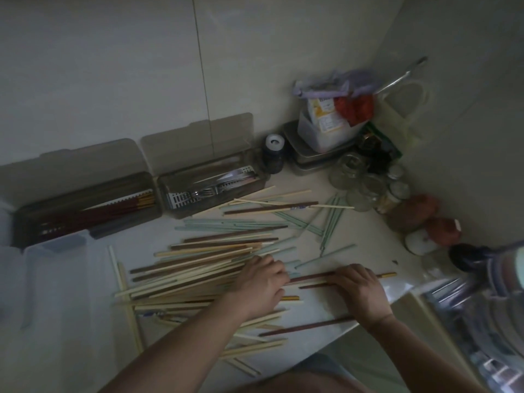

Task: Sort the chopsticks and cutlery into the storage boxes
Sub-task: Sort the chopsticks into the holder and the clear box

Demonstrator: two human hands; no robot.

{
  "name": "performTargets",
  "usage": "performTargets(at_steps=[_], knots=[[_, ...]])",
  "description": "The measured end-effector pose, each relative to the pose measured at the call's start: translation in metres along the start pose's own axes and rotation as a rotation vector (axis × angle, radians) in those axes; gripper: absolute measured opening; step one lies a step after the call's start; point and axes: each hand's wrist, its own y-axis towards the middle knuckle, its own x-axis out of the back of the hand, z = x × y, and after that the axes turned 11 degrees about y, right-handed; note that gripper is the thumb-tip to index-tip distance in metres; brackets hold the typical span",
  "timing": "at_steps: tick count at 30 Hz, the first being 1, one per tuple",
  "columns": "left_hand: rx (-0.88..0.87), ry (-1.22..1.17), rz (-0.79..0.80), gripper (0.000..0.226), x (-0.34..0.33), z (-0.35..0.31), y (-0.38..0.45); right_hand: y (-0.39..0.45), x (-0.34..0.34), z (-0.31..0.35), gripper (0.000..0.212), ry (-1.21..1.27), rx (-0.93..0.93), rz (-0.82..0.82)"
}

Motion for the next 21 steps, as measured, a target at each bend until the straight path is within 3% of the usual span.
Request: performTargets(at_steps=[10, 15, 21], knots=[[0.048, 0.042, -0.003, 0.035, 0.001, -0.012, -0.002, 0.002, -0.01, 0.003, 0.027, -0.016, 0.073, 0.035], [0.024, -0.026, -0.041, 0.037, 0.007, -0.017, 0.001, 0.028, -0.005, 0.023, 0.017, -0.101, 0.156, -0.081], [0.228, -0.055, -0.246, 0.019, 0.028, 0.002, 0.006, 0.077, -0.001, 0.07, 0.016, -0.086, 0.224, -0.071]])
